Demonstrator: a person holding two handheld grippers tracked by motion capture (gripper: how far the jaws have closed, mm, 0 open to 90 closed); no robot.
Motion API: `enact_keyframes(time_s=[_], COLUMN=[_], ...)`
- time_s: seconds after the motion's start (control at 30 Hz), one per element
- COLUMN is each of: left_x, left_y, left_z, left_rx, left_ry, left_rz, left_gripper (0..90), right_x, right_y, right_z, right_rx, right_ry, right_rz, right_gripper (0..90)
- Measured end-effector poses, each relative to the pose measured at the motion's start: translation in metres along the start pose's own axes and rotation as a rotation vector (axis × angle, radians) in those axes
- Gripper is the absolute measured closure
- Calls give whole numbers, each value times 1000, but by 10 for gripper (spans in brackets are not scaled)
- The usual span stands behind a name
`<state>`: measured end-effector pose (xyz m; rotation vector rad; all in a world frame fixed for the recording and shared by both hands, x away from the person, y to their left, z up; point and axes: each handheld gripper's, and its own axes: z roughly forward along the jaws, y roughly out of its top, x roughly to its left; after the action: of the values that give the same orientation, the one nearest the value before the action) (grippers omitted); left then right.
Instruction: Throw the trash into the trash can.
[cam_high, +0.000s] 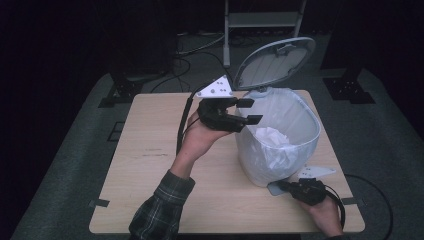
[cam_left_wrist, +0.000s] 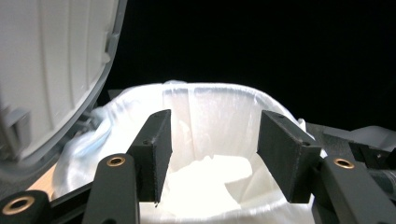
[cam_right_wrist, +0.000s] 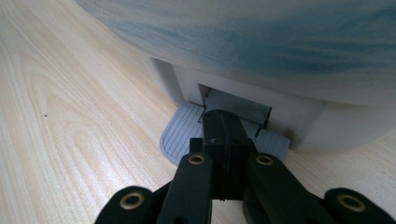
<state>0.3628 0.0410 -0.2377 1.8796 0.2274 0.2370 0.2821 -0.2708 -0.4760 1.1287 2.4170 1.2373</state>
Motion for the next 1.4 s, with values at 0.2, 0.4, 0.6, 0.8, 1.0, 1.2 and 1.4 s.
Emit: enact_keyframes(time_s=[0.2, 0.4, 0.6, 0.8, 1.0, 1.2, 1.4], left_x=[-1, 2, 4, 2, -2, -5, -9], left_y=[-7, -26, -47, -63, -77, -93, -114], left_z=[-14, -29, -39, -47, -56, -65, -74], left_rx=[25, 59, 85, 99, 115, 127, 148], left_ry=[19, 42, 69, 85, 119, 134, 152], left_rz=[-8, -43, -68, -83, -88, -102, -113], left_gripper=[427, 410, 377, 351, 295, 282, 245], right_x=[0, 0, 0, 0, 0, 0, 1], right_y=[0, 0, 0, 0, 1, 1, 1], right_z=[0, 0, 0, 0, 0, 0, 0], right_rx=[-2, -3, -3, 0, 2, 4, 8], right_ry=[-2, -2, -3, -1, -4, -3, -5], right_rz=[0, 0, -2, -6, -11, -11, -9], right_gripper=[900, 900, 900, 900, 900, 900, 900])
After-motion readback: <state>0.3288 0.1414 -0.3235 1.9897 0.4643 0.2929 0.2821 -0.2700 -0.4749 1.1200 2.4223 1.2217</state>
